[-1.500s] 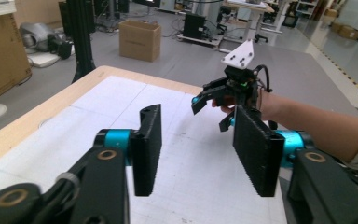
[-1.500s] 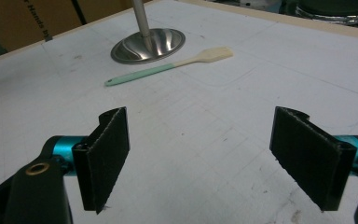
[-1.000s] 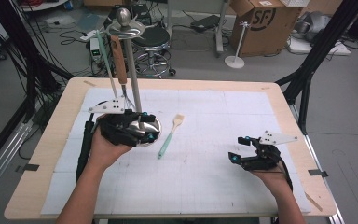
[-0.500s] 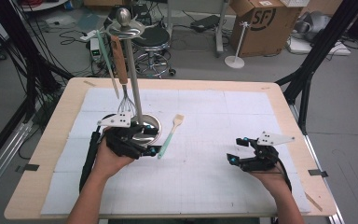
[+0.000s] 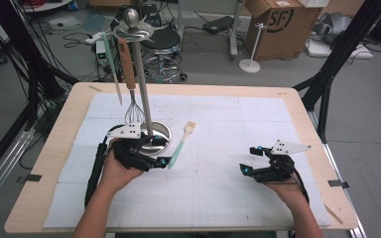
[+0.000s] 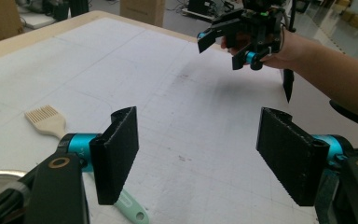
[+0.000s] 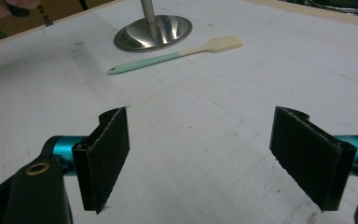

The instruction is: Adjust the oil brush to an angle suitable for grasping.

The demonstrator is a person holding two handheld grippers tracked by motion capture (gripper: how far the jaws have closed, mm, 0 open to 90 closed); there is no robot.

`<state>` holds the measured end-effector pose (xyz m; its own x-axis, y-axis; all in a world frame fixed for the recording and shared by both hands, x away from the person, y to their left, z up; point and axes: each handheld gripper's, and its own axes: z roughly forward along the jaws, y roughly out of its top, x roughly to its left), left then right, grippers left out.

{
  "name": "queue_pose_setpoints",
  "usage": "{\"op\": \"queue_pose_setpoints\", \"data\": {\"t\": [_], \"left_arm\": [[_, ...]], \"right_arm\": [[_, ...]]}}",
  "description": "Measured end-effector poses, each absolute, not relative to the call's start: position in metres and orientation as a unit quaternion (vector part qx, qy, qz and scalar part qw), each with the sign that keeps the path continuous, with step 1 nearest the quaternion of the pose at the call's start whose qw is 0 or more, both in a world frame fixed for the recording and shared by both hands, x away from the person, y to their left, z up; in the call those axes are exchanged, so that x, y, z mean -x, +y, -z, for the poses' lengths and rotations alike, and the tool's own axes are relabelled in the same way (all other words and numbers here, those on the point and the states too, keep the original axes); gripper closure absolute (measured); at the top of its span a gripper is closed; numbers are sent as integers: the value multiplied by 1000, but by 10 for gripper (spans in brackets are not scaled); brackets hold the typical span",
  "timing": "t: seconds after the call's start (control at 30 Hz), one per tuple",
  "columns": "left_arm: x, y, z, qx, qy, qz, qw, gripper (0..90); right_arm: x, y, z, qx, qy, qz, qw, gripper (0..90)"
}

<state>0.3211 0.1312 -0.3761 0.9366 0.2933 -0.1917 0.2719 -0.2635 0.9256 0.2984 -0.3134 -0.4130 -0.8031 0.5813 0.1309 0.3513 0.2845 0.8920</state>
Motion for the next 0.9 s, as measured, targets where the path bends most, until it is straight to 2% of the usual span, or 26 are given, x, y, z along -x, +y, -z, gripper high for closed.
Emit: {"op": "queue_pose_setpoints", "data": {"t": [0.9], "left_arm": [[-328,120,388,-811,192,-19,552,308]], "right_arm": [[-298,-317,412,-296,790,-525,112,196]]}}
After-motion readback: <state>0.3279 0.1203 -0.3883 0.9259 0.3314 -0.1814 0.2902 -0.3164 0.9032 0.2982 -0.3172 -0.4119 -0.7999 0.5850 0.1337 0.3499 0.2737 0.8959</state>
